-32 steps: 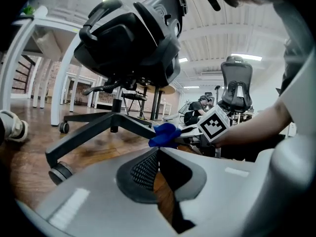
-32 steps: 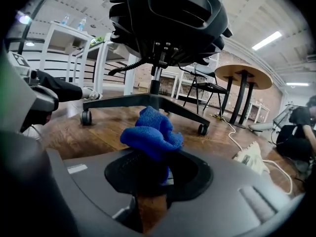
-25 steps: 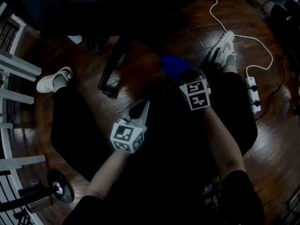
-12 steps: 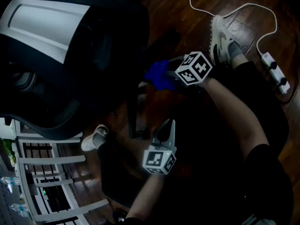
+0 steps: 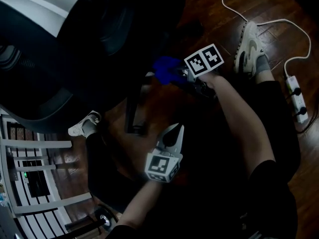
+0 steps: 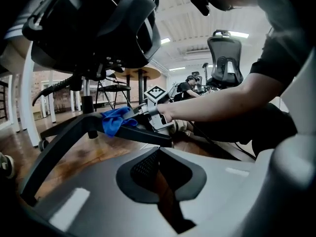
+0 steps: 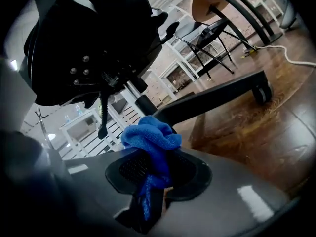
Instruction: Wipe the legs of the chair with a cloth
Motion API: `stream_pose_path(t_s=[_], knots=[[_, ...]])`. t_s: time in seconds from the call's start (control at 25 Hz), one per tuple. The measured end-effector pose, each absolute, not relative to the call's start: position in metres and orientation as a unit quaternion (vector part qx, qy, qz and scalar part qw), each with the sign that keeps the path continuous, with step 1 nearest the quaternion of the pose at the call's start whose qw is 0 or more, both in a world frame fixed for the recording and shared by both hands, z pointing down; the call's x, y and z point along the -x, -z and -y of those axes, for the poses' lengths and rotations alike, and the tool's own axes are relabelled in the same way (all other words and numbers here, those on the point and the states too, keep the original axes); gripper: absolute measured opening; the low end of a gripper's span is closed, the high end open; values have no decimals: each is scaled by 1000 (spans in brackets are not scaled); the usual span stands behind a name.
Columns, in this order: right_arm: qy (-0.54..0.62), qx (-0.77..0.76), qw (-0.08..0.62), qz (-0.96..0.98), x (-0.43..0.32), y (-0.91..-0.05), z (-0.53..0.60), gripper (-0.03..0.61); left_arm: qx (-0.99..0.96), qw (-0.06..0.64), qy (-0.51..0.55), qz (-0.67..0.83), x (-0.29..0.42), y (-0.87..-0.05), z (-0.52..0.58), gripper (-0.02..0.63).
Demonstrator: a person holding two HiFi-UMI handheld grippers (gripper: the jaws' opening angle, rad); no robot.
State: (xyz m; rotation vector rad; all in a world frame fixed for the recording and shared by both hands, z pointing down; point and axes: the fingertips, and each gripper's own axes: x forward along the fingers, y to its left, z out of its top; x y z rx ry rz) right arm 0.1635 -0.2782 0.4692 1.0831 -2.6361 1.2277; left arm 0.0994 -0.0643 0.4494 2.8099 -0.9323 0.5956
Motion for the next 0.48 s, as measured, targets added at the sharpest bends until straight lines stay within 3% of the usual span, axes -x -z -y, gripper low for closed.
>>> stream_pose_path(t_s=[0.2, 0.48], knots=[[-435, -313, 61, 842, -175, -485, 242, 121, -932, 86, -183, 300, -114, -454, 46, 3], [-501, -290, 63, 813, -195, -504, 199, 120, -927, 106, -180, 312, -100, -465, 36, 3]])
